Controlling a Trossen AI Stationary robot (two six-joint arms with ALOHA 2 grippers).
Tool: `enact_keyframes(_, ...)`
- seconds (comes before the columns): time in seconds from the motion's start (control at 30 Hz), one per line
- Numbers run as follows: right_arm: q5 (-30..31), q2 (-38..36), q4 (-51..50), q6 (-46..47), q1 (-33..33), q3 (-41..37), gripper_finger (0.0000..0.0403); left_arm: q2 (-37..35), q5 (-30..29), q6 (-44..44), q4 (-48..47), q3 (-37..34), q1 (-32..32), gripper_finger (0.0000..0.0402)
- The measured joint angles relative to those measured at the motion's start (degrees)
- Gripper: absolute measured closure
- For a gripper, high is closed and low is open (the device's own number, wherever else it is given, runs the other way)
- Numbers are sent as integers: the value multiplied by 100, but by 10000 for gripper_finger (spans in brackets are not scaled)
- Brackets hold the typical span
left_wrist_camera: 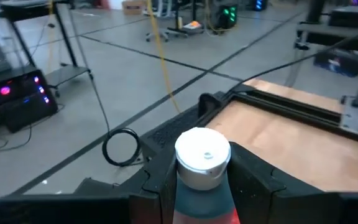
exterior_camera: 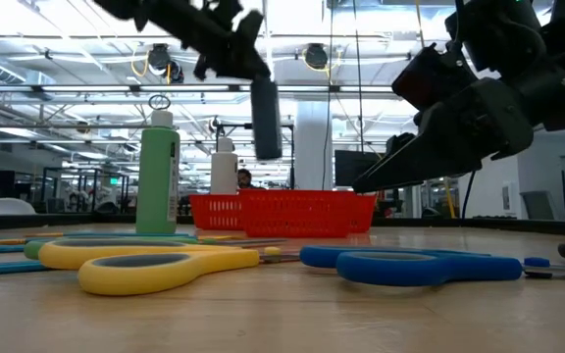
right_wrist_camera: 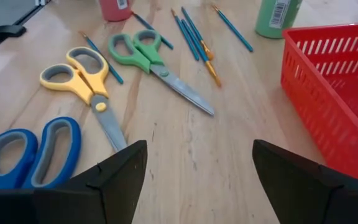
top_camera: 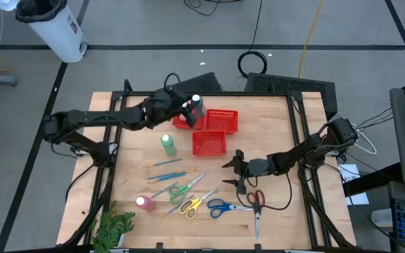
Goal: Pick & Place Paint Supplies
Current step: Put the black paint bottle into the top left red bin
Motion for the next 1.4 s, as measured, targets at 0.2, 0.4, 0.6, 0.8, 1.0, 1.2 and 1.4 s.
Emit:
enact_keyframes(0.2,2,2,30,0,0,0,123,-2,-28,-339,853,-710,243,282)
enact_keyframes(0.4,10,-1,38,0,0,0,120,0,-177,-403,1020,-979,265,282)
enact_keyframes(0.6,15,-1,124,0,0,0,120,0,-313,-396,1056,-1018,259,282)
enact_keyframes(0.8,20,-1,166,-31,-2,0,120,145,-314,-409,1209,-1016,259,282)
enact_keyframes(1.0,22,-1,166,-42,-2,0,120,795,-341,-517,1596,-1016,259,282)
enact_keyframes(1.2,22,-1,166,-42,-2,0,120,1194,-481,-535,1977,-1016,318,282)
enact_keyframes(1.4,22,-1,164,-44,-2,0,120,1351,-472,-563,2000,-1016,387,282)
